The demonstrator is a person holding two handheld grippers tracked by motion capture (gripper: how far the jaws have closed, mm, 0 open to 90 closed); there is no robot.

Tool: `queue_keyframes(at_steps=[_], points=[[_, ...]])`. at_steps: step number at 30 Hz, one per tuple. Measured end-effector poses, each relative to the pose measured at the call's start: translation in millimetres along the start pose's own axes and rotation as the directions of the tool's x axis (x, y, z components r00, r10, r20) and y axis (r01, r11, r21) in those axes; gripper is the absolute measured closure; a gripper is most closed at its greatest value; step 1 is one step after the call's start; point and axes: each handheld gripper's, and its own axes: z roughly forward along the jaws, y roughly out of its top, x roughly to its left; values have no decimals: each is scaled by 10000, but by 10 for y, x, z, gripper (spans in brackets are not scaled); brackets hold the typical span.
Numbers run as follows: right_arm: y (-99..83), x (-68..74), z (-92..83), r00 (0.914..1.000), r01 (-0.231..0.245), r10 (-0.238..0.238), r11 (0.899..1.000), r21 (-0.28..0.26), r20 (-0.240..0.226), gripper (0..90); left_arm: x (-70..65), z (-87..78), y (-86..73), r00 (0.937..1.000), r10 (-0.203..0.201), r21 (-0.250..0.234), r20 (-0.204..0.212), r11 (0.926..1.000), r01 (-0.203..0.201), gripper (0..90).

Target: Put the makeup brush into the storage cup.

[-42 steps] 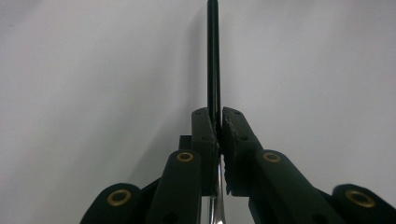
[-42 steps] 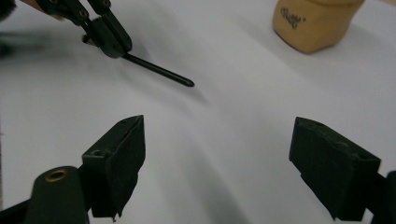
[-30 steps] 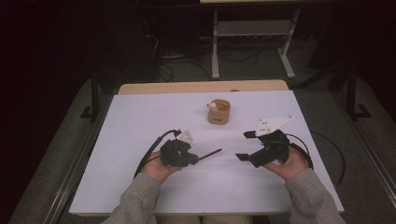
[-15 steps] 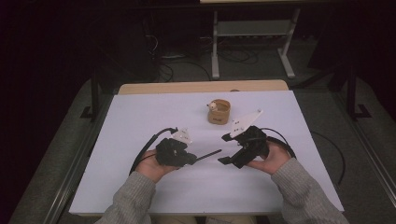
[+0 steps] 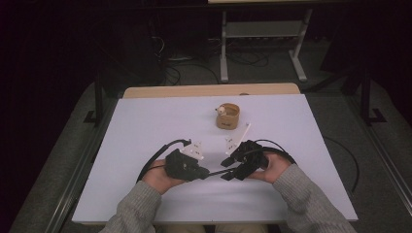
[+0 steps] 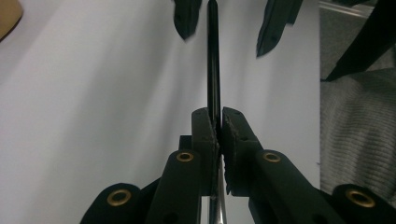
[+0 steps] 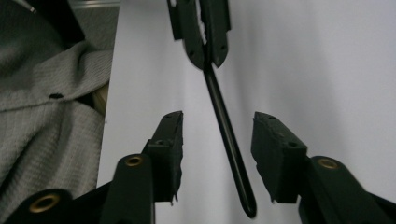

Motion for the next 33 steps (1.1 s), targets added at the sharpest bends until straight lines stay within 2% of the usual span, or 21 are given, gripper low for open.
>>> queue_keyframes(at_steps=[2,4,6,10,12,16,17,18,19,22,25,28,30,33], points=[[0,-7,46,9998,118,-115,9997,230,-149,582,9,-7,3,9998,188,-18,68,9998,-187,843],[-8,-15,67,9991,-58,72,9994,348,-408,677,18,2,5,9991,301,-36,293,9995,-300,844],[-27,-24,78,9984,-72,98,9989,464,-557,777,20,14,-3,9978,251,-171,611,9996,-241,844],[-65,-30,102,9945,38,3,9992,388,-1052,817,35,10,-33,9952,255,-297,940,9993,-228,844],[-67,-18,134,9934,308,-264,9988,377,-1115,828,34,18,-50,9944,193,-273,1036,9995,-166,843],[-77,7,150,9922,479,-422,9978,467,-1170,833,10,53,-57,9928,123,-201,1189,9997,-100,837],[-80,17,148,9919,488,-430,9978,452,-1198,833,8,50,-55,9941,145,-162,1079,9998,-129,825],[-80,31,128,9930,540,-485,9974,485,-1081,834,8,44,-54,9965,203,-159,806,9997,-190,713],[-82,45,109,9940,520,-469,9974,502,-985,833,1,26,-64,9969,36,-140,782,9999,-25,643],[-113,60,0,9971,474,-453,9983,341,-606,833,-3,-25,-104,9984,79,-225,552,9997,-67,613],[-153,63,-66,9982,442,-431,9987,251,-408,833,18,-65,-154,9983,-159,-324,569,9993,178,623],[-177,72,-93,9985,456,-451,9989,145,-317,833,28,-62,-166,9966,-297,-373,775,9988,326,697],[-171,81,-94,9985,474,-470,9988,108,-291,833,30,-64,-158,9971,-181,-282,734,9994,202,778],[-161,95,-73,9974,694,-692,9975,111,-183,831,37,-91,-156,9963,-81,-236,851,9997,102,808]])
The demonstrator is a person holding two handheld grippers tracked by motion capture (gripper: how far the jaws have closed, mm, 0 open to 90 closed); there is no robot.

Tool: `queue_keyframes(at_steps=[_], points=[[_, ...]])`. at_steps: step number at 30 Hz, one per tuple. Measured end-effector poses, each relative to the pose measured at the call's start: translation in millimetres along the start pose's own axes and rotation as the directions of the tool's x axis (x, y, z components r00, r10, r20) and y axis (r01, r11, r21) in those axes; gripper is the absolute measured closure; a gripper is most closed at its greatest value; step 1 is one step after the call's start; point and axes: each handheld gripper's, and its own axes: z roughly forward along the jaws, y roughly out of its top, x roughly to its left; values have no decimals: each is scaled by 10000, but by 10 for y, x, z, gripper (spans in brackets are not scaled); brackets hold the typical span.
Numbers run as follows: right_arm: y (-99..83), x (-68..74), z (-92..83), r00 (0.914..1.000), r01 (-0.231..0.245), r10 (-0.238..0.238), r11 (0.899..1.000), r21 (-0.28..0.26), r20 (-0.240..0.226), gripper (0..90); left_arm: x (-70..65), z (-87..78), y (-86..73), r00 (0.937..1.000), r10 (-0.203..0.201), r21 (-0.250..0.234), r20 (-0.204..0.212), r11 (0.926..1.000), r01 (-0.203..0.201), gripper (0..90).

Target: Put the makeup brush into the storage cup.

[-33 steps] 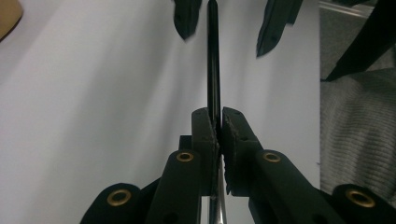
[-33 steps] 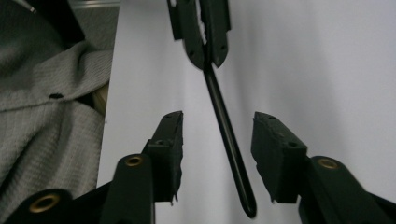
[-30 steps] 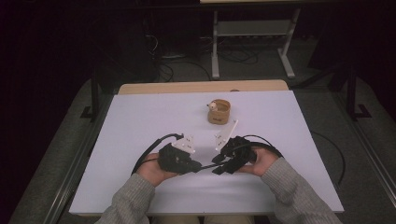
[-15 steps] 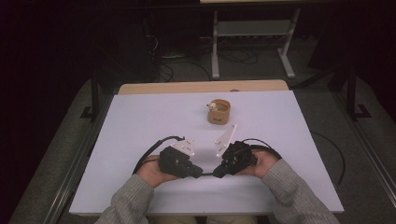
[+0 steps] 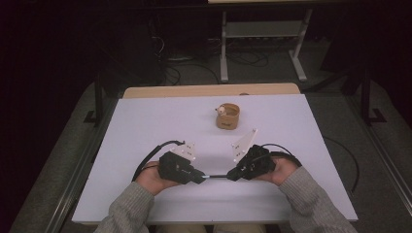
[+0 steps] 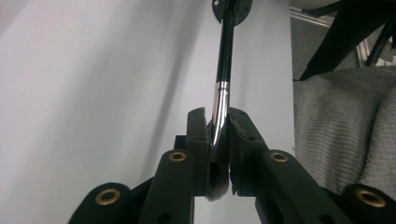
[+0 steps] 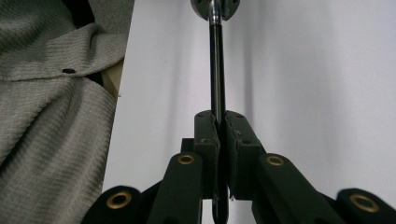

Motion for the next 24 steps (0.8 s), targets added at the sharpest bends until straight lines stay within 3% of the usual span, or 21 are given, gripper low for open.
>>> queue_keyframes(at_steps=[7,8,10,12,16,18,21,24], points=[[45,16,44,9983,-271,261,9995,181,512,728,-9,36,47,9996,-21,259,-276,9997,28,822],[76,47,52,9963,-113,79,9992,391,851,723,-3,31,59,9995,80,370,-296,9993,-69,822],[133,80,96,9935,344,-422,9966,746,1059,729,-4,21,77,9993,219,426,-310,9989,-205,822],[166,84,127,9929,378,-485,9944,991,1084,780,-18,16,81,9990,309,438,-310,9986,-296,822],[131,53,154,9977,291,-345,9955,904,586,825,-50,7,80,9983,488,325,-327,9983,-478,815],[101,62,158,9987,258,-286,9975,662,423,830,-37,-12,67,9991,293,219,-316,9994,-286,780],[34,73,163,9973,107,-144,9986,521,714,831,-19,-66,21,9986,57,-17,-522,10000,-58,644],[-26,84,155,9967,-89,72,9998,196,809,831,29,-82,-48,9987,-424,-396,-281,9984,413,612]])
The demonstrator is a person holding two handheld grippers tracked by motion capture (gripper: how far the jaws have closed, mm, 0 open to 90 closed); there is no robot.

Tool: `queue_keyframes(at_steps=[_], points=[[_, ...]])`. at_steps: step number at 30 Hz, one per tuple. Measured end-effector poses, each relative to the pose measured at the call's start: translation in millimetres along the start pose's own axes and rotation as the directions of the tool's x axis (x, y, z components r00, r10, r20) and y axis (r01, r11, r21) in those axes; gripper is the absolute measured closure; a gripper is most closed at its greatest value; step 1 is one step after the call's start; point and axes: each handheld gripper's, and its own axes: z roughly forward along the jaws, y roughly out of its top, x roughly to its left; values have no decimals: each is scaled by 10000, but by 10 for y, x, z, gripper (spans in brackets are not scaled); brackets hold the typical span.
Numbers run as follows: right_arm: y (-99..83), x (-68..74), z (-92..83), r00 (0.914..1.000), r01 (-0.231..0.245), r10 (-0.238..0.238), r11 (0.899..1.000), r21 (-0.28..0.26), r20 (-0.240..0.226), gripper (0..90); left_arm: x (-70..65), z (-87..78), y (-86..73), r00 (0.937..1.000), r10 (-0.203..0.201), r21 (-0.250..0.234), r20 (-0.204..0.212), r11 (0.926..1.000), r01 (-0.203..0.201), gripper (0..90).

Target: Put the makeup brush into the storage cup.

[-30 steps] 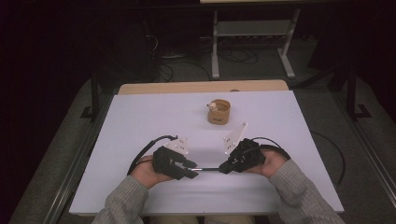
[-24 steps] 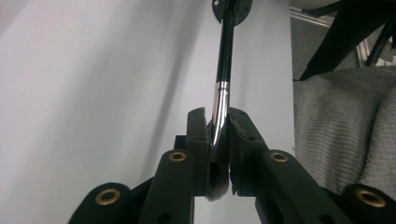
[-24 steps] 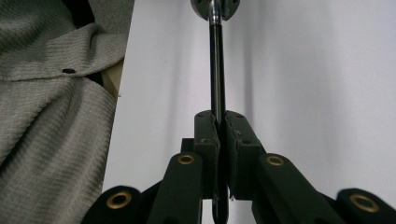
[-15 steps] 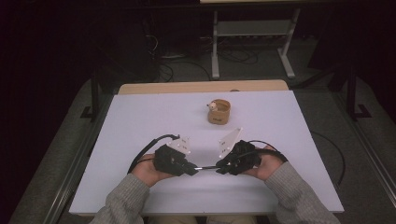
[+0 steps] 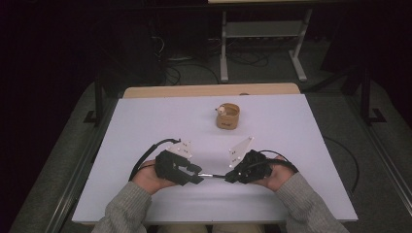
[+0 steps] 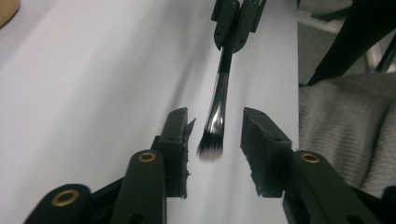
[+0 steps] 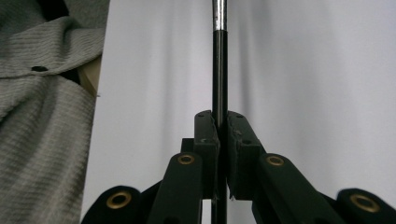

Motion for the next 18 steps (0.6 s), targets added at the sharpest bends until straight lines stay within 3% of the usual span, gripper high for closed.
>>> queue_keyframes(at_steps=[2,7,10,14,18], points=[[-26,6,-3,9997,38,-33,9999,-166,255,831,9,20,-17,9996,-250,-3,128,9997,250,612],[-24,24,28,9989,149,-132,9992,-361,451,831,19,34,10,9996,-185,-41,209,9998,186,625],[-10,26,54,9978,255,-232,9990,-367,618,830,56,26,15,9987,-405,-151,295,9990,409,706],[-15,30,75,9971,300,-268,9986,-444,706,829,79,16,11,9988,-409,-53,277,9991,410,784],[5,56,88,9941,507,-462,9978,-437,984,829,105,-33,7,9979,-429,-150,489,9989,436,813]])
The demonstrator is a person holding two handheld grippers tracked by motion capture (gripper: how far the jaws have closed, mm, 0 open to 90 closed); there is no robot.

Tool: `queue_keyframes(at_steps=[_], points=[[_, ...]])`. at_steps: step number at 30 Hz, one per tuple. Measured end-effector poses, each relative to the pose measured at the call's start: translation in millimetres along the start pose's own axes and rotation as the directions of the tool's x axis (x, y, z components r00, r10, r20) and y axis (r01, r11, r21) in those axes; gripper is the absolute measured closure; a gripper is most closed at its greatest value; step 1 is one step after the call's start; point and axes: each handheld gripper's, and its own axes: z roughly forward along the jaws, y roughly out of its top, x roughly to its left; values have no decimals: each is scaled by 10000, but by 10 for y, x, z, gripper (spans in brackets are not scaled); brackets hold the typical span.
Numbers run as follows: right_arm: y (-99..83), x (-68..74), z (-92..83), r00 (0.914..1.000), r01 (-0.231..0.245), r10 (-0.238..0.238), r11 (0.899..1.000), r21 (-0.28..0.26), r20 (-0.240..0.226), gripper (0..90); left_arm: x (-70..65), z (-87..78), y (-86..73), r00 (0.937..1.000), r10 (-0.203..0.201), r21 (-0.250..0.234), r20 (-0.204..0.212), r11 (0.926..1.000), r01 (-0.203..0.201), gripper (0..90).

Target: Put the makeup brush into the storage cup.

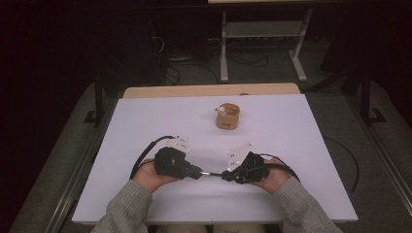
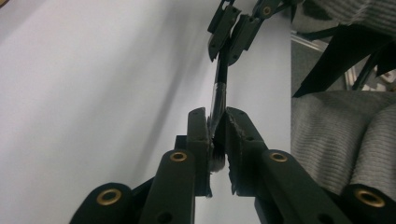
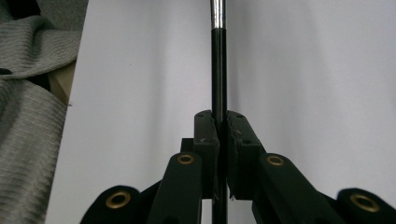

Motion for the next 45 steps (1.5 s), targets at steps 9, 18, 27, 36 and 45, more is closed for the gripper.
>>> queue_keyframes(at_steps=[9,18,27,36,45], points=[[19,9,105,9996,204,-199,9995,249,-190,820,-54,-37,48,9999,120,41,47,9999,-120,851],[119,-42,100,9954,138,-132,9999,58,-948,740,-135,-48,143,9983,573,291,91,9979,-575,855],[133,-44,83,9961,92,-96,9999,-40,-876,833,-160,-99,137,9982,460,-428,-396,9979,-477,584],[101,-65,8,9948,-640,536,9903,-1230,-865,833,-184,-86,176,9986,472,-971,-235,9941,-493,555],[135,-27,59,9946,-607,470,9867,-1509,-928,831,-189,-112,225,9981,610,-1086,-43,9922,-611,836]])
